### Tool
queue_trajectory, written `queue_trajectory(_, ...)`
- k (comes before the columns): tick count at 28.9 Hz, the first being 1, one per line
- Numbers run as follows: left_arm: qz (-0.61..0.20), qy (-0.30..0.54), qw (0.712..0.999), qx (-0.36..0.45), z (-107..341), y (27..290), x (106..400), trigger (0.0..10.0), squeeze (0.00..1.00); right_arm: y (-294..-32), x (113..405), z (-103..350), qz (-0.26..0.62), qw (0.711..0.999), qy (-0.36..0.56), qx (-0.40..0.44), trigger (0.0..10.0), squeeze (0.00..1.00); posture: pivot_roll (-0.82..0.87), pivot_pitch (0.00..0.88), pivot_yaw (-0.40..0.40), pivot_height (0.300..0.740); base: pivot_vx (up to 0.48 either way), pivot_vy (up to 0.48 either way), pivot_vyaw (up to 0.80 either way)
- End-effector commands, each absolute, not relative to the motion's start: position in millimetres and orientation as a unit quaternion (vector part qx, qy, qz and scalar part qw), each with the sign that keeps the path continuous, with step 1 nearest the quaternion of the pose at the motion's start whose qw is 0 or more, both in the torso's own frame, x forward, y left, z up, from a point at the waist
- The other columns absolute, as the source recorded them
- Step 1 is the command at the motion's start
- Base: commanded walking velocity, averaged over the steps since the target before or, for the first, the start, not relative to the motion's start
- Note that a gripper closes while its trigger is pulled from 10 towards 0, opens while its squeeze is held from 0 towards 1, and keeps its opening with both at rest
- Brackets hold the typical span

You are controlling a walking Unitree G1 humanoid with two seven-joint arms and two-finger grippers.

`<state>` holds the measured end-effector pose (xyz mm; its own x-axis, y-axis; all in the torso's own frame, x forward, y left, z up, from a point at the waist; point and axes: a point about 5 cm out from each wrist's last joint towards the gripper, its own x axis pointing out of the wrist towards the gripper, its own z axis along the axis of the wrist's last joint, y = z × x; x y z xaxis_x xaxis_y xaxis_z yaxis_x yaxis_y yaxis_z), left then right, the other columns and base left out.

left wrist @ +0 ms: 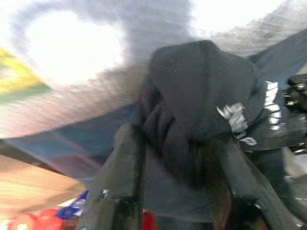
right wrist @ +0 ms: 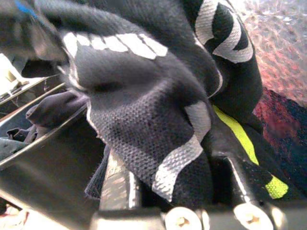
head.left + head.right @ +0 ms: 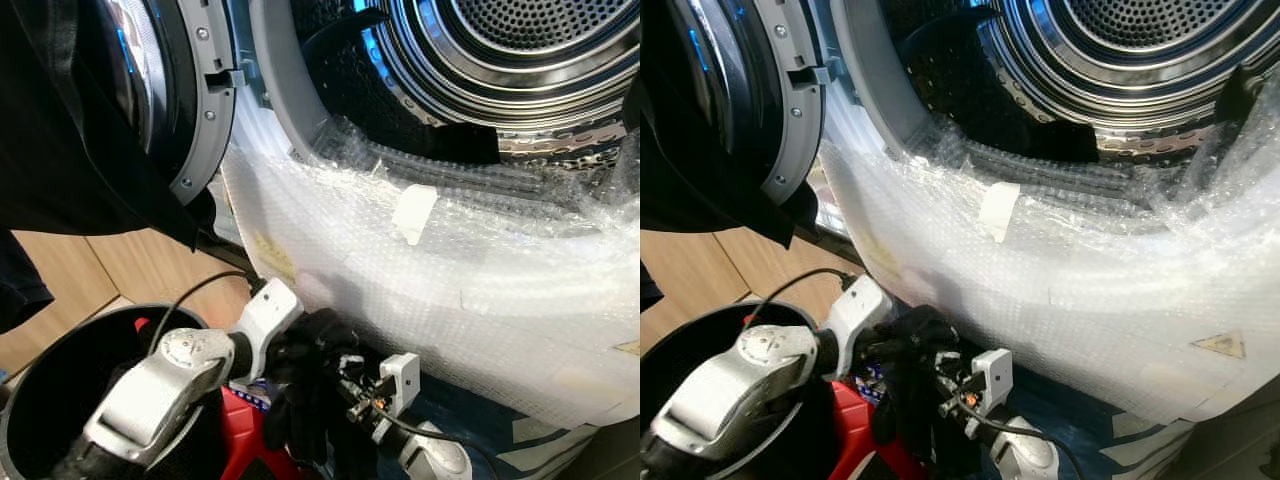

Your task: Clothes washing

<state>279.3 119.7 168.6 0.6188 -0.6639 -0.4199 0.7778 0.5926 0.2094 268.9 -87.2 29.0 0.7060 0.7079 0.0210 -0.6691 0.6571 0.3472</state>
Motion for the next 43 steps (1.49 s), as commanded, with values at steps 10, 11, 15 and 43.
queue_trajectory(10,-0.361,0.107,0.893,0.246,203.1,155.1,265.5,10.0,1.00,-88.0,266.6,23.7,0.382,0.907,0.071,0.160,0.0,0.00,0.22,0.024,0.053,0.740,0.000,0.000,0.00)
queue_trajectory(11,-0.341,0.088,0.908,0.226,214.5,163.0,262.6,10.0,1.00,-88.7,266.2,22.9,0.379,0.908,0.073,0.163,0.0,0.00,0.23,0.030,0.053,0.740,0.000,0.000,0.00)
queue_trajectory(15,-0.251,0.091,0.937,0.223,208.3,191.5,264.3,10.0,1.00,-89.5,262.2,20.0,0.387,0.904,0.079,0.161,0.0,0.00,0.24,0.039,0.053,0.740,0.000,0.000,0.00)
queue_trajectory(43,0.130,0.020,0.976,0.173,98.5,276.7,254.5,10.0,0.00,-94.7,227.7,77.9,0.530,0.827,-0.027,0.185,0.0,0.00,0.20,0.031,0.049,0.740,0.000,0.000,0.00)
